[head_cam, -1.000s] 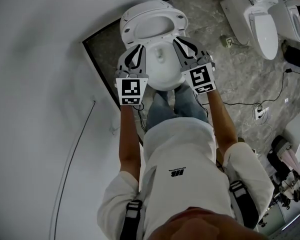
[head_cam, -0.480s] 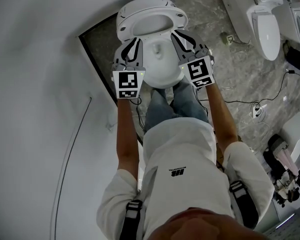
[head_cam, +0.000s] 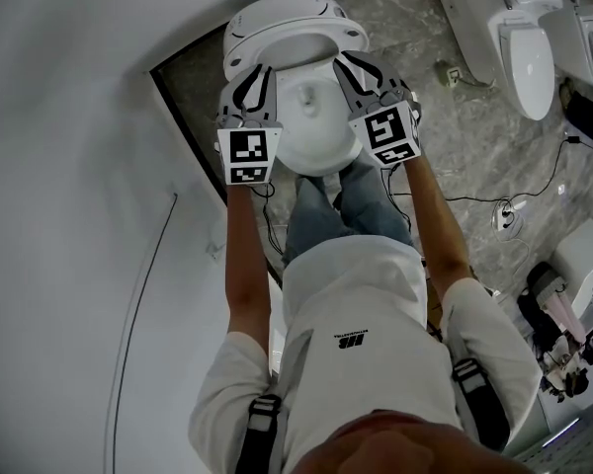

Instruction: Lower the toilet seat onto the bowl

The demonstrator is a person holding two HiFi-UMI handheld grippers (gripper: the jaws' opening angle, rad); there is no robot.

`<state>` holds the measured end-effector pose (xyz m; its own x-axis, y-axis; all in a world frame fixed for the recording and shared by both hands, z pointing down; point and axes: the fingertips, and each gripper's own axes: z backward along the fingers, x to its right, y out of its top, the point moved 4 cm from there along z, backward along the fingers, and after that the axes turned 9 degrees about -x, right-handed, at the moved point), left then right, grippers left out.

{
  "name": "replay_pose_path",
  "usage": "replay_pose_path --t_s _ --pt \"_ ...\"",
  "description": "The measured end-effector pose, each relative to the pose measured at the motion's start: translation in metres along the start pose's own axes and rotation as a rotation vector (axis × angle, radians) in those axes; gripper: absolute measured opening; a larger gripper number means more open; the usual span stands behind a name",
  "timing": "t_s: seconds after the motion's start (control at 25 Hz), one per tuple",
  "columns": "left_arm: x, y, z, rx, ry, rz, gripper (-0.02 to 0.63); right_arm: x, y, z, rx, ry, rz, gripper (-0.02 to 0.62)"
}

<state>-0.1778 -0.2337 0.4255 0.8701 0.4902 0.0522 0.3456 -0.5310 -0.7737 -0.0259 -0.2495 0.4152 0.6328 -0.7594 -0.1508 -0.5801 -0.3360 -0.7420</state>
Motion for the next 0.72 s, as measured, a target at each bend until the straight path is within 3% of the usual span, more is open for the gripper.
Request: replay_pose_path --t_s 0.28,0.4,0.72 --pt "-0.012 -0.002 -0.015 -0.018 0.019 0.007 0.043 0.009 0.004 -0.012 -0.006 -0.008 0.033 0.038" --pt "-0.017 -0.004 -0.021 -0.029 0.027 0.011 0.108 0.014 0.004 -0.019 -0.009 -0.012 0.038 0.072" --pt "-0.027 -0.01 -0.035 -0.054 0.032 0.009 0.117 0.023 0.006 -0.036 -0.015 -0.019 0.049 0.097"
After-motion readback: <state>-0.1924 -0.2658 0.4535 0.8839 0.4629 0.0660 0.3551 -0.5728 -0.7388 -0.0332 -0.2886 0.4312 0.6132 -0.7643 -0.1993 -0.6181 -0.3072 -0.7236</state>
